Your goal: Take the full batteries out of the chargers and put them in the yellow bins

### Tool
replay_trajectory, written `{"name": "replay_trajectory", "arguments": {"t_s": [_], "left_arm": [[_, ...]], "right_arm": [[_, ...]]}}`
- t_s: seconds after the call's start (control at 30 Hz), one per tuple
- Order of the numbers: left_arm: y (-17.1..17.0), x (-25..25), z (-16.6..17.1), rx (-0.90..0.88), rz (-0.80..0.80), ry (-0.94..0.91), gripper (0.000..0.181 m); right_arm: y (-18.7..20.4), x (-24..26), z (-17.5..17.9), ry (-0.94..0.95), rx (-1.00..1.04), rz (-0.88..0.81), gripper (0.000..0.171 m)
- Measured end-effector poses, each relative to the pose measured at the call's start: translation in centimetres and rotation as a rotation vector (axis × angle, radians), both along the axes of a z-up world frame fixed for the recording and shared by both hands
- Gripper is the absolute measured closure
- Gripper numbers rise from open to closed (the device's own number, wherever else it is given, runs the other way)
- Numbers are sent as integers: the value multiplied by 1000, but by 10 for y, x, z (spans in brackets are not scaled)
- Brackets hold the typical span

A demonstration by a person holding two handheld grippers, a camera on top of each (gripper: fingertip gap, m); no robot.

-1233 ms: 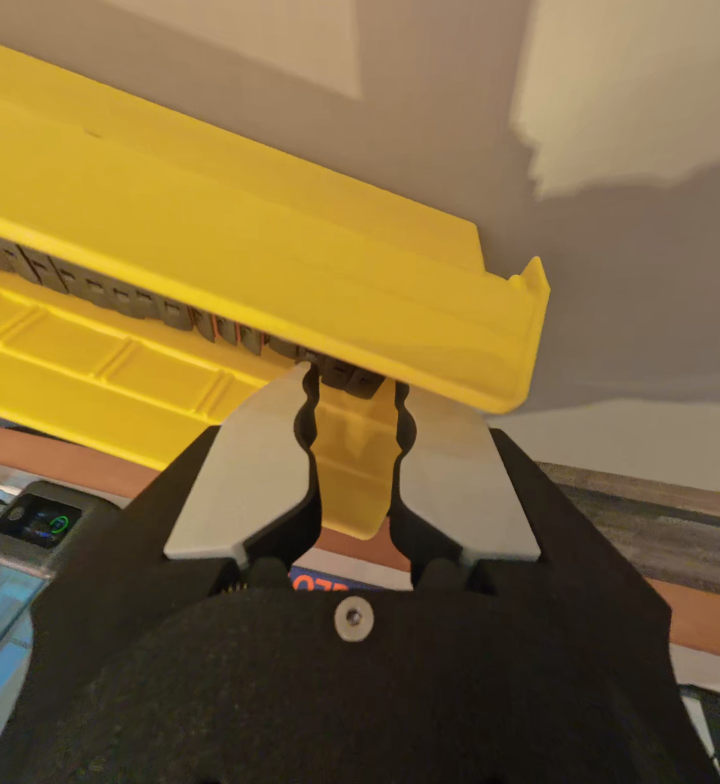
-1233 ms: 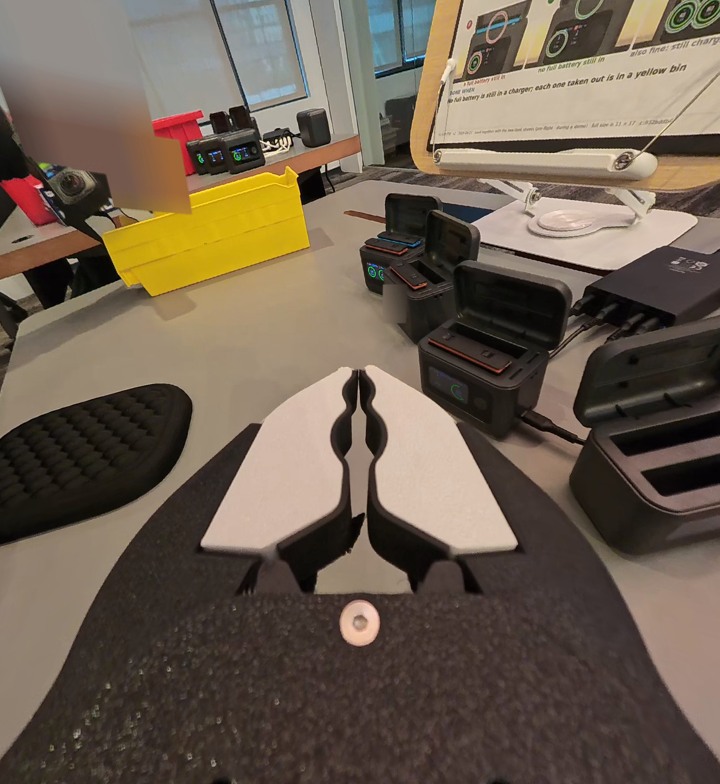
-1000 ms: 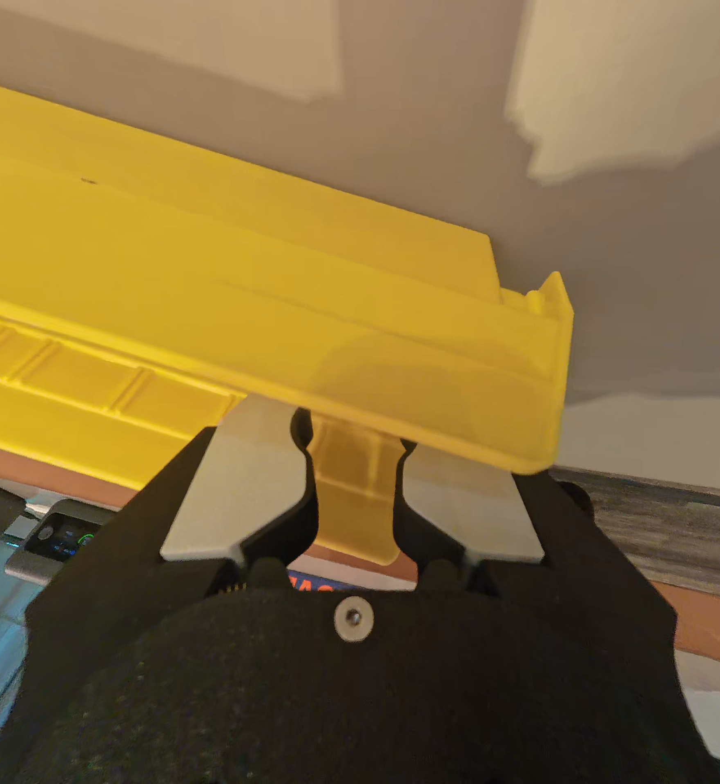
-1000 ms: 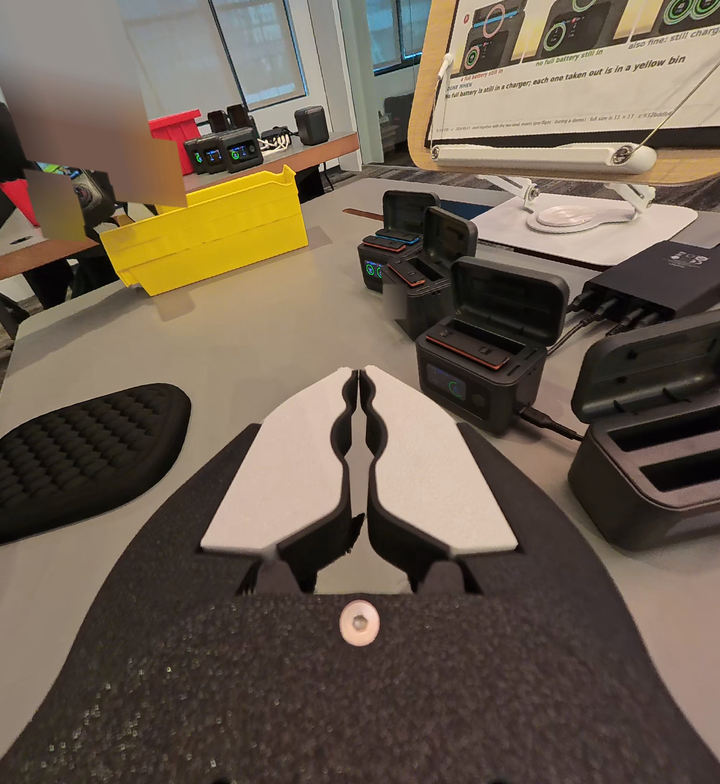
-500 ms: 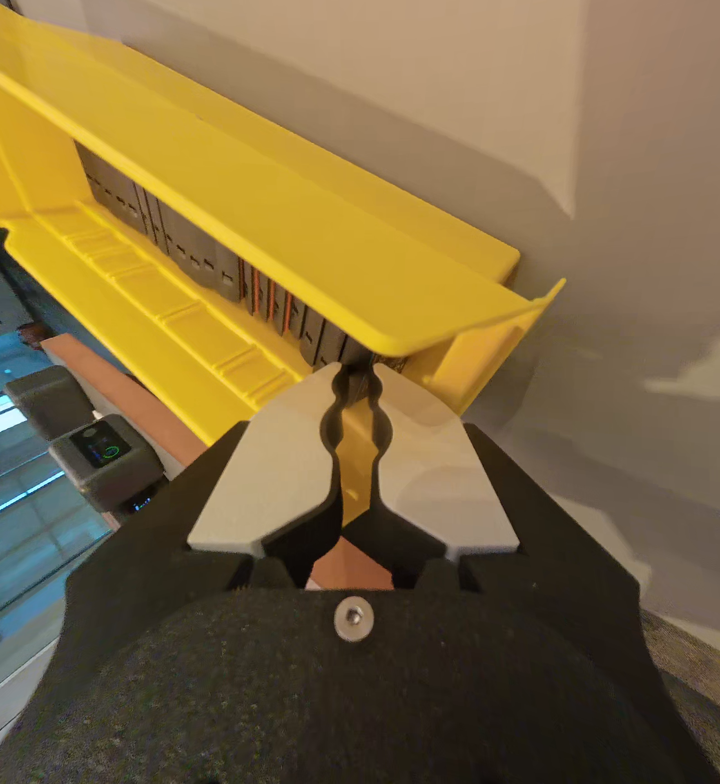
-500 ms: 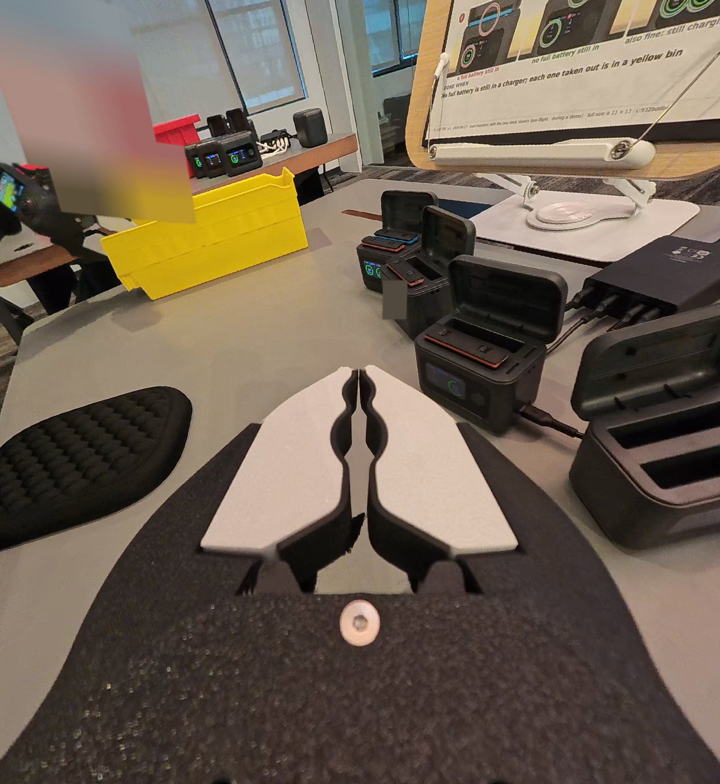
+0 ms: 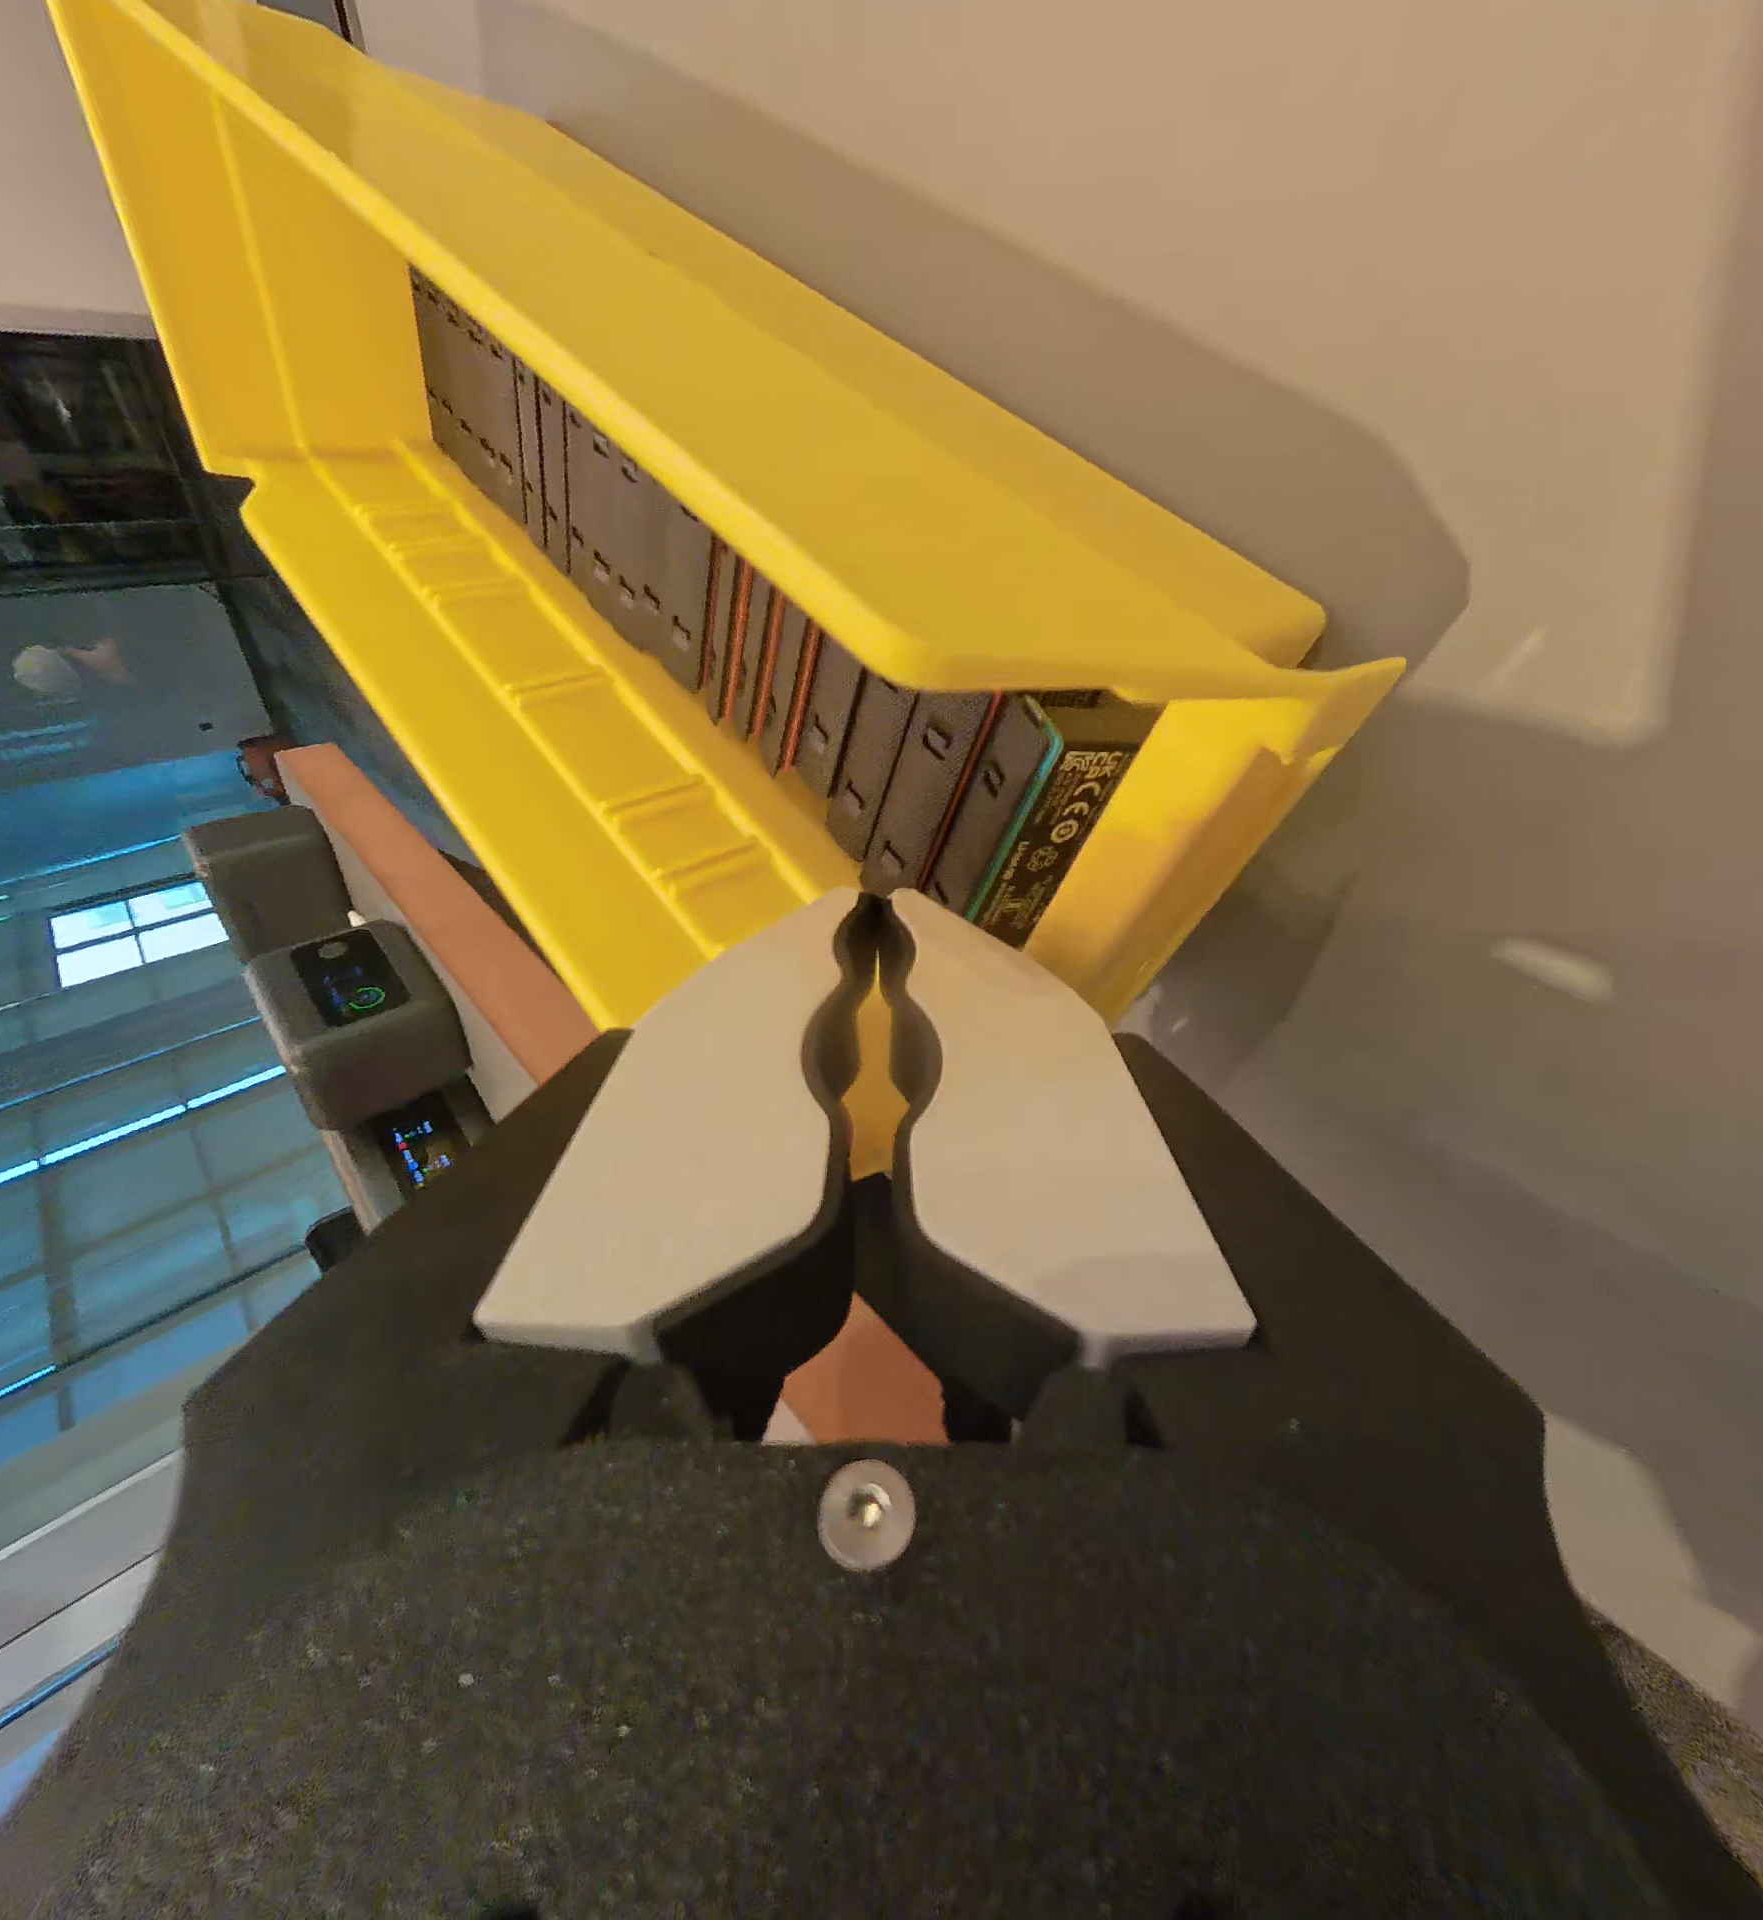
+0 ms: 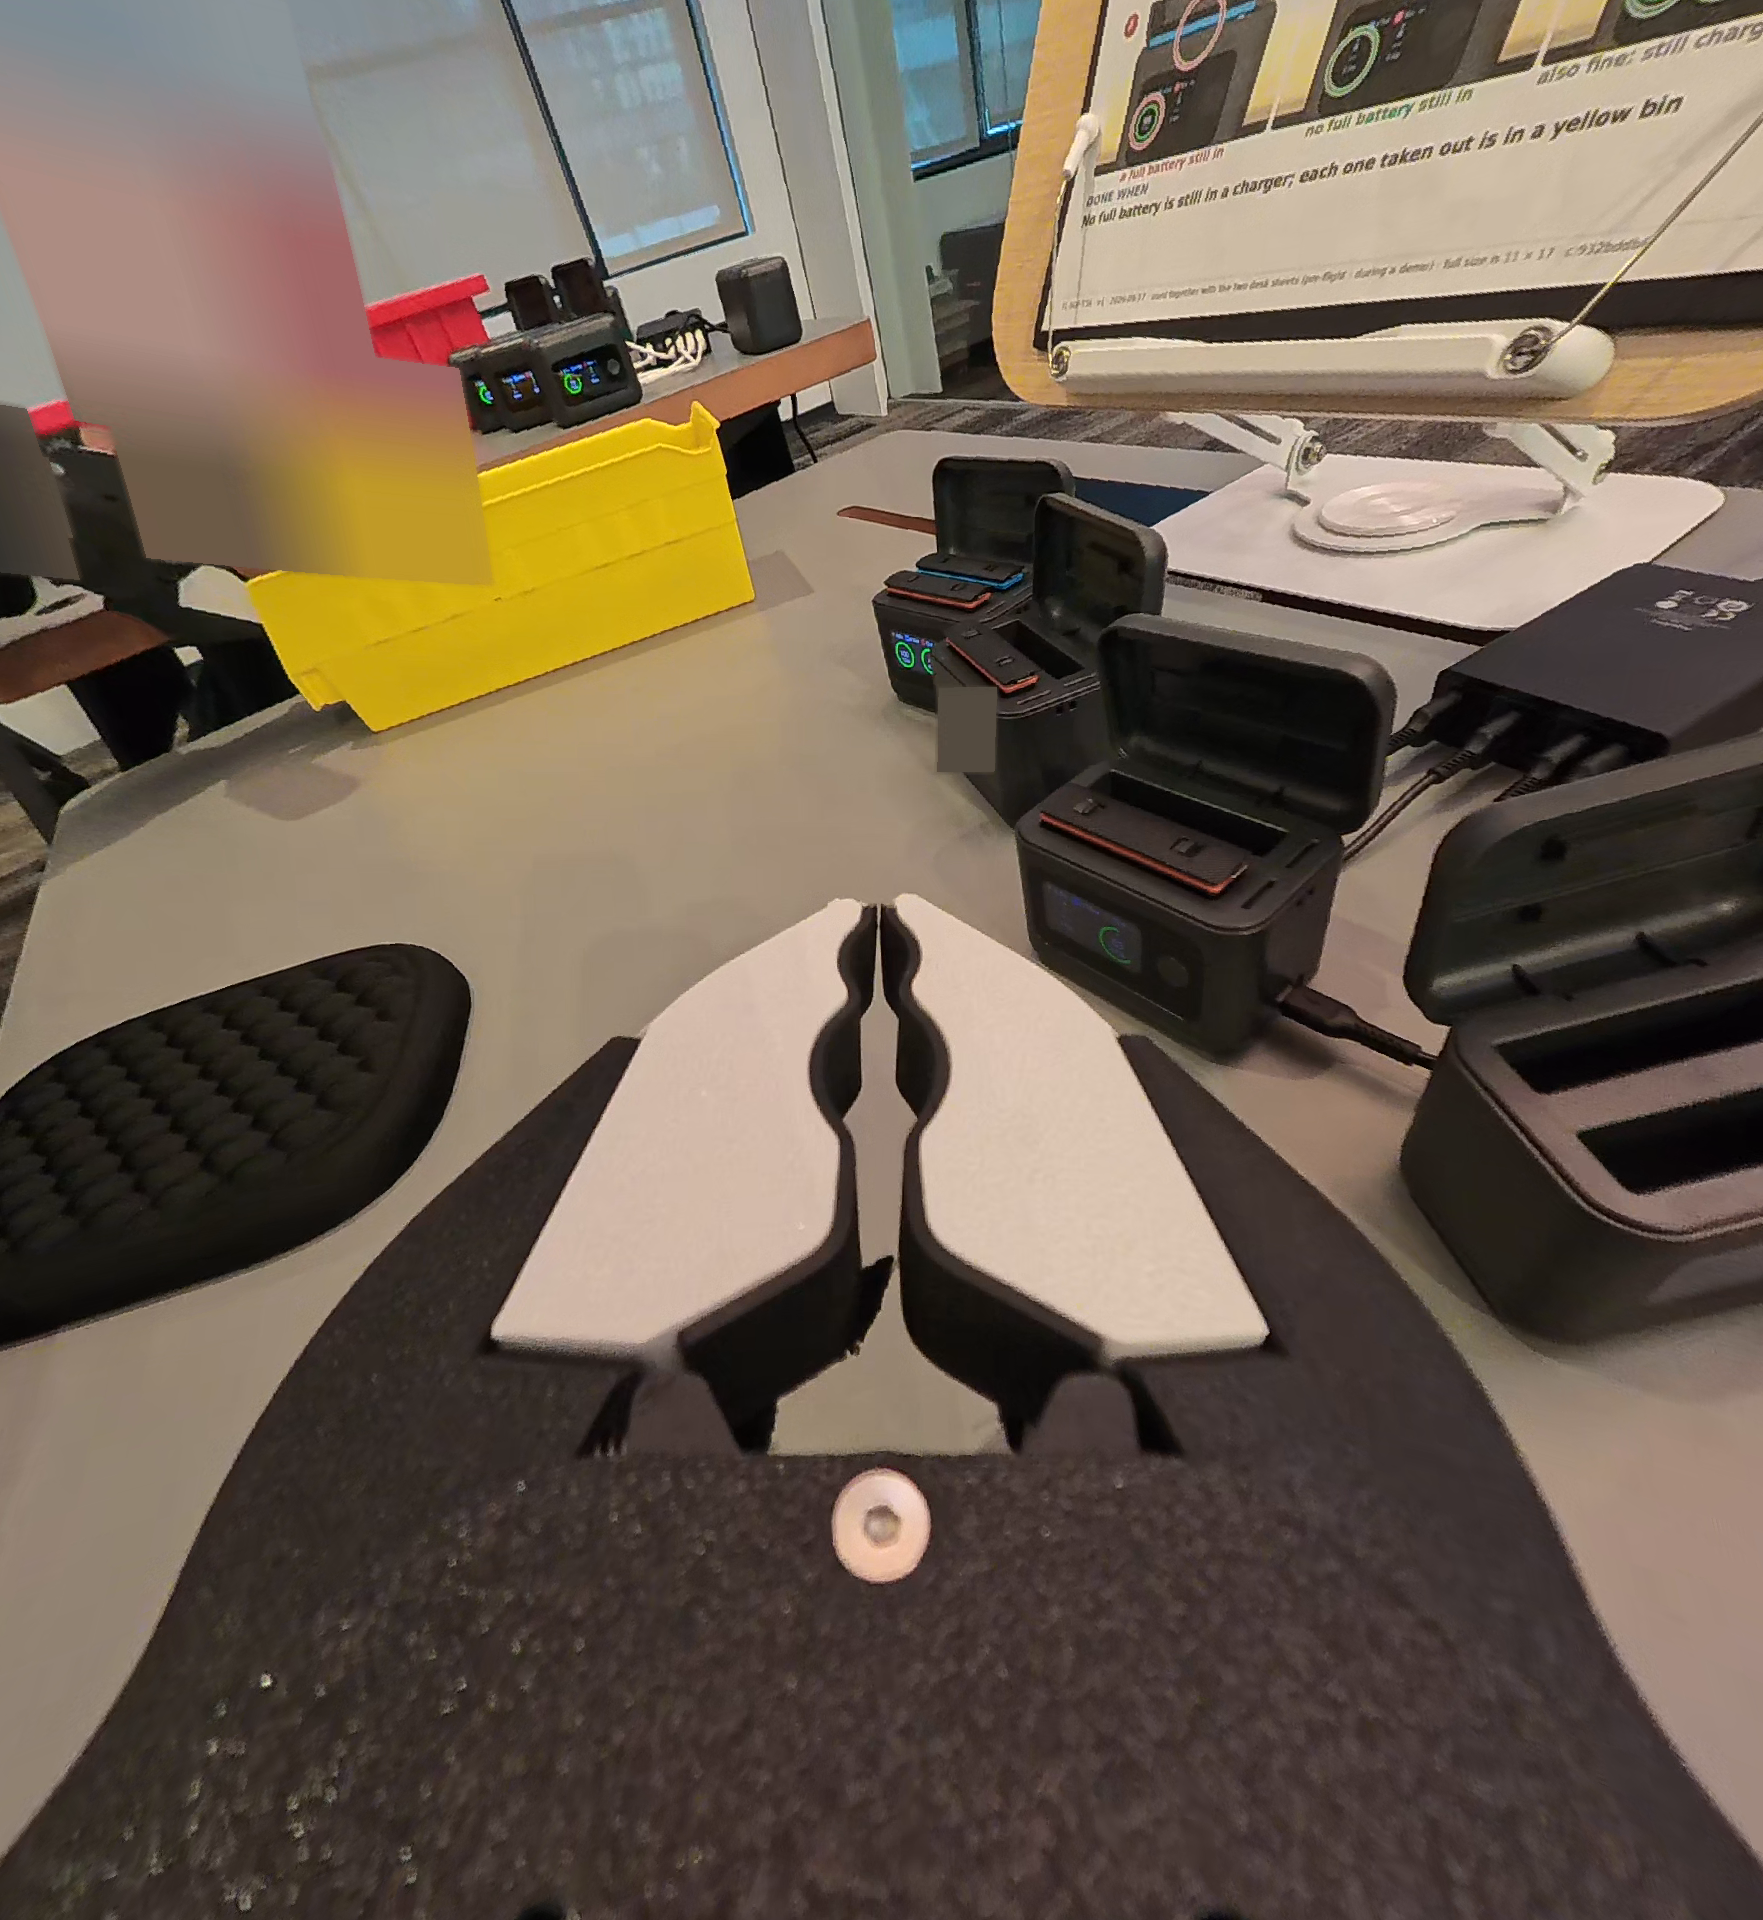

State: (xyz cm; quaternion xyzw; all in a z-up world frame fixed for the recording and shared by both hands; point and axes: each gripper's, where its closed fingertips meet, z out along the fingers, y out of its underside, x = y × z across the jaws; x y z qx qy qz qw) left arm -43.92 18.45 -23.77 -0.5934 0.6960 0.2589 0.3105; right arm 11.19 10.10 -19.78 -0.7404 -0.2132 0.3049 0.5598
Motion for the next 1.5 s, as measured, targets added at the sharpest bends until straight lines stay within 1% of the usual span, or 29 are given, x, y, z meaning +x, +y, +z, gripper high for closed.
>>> {"name": "replay_trajectory", "arguments": {"t_s": [0.2, 0.27, 0.37, 0.47, 0.5, 0.67, 0.73, 0.83, 0.93, 1.03, 1.1, 1.3, 1.4, 1.5], "left_arm": [[-1, -1, 4, 6, -4, 8, 181], [-1, -1, 6, -13, 21, -23, 181], [-7, 3, 5, -99, 61, -105, 180], [-18, 8, -5, -240, 78, -163, 166], [-19, 11, -5, -268, 84, -187, 167], [-15, 24, -10, -421, 158, -291, 153], [-14, 29, -13, -464, 175, -280, 150], [-13, 31, -18, -512, 259, -244, 147], [-7, 24, -22, -485, 365, -180, 145], [-6, 19, -21, -469, 460, -165, 139], [-8, 18, -20, -461, 507, -161, 139], [-10, 14, -9, -403, 543, -92, 129], [-13, 10, -2, -376, 562, -40, 129], [-14, 9, 0, -341, 545, 4, 131]], "right_arm": [[0, 1, 1, 2, 5, -2, 171], [0, 0, 1, 3, 4, 0, 171], [-1, 1, 2, 2, 6, 0, 171], [0, 1, 1, 5, 3, 2, 171], [0, 0, 1, 5, 2, 3, 171], [-1, 0, 1, 0, 4, 4, 171], [-1, 1, 2, 3, 5, 0, 171], [-1, 2, 2, 6, 4, -1, 171], [-1, 2, 2, 5, 4, 3, 171], [-1, 2, 3, 6, 4, 4, 171], [-1, 2, 2, 6, 2, 4, 171], [-1, 2, 2, 4, -1, 4, 170], [-1, 2, 2, 2, 0, 5, 170], [-1, 2, 2, 4, -1, 7, 170]]}}
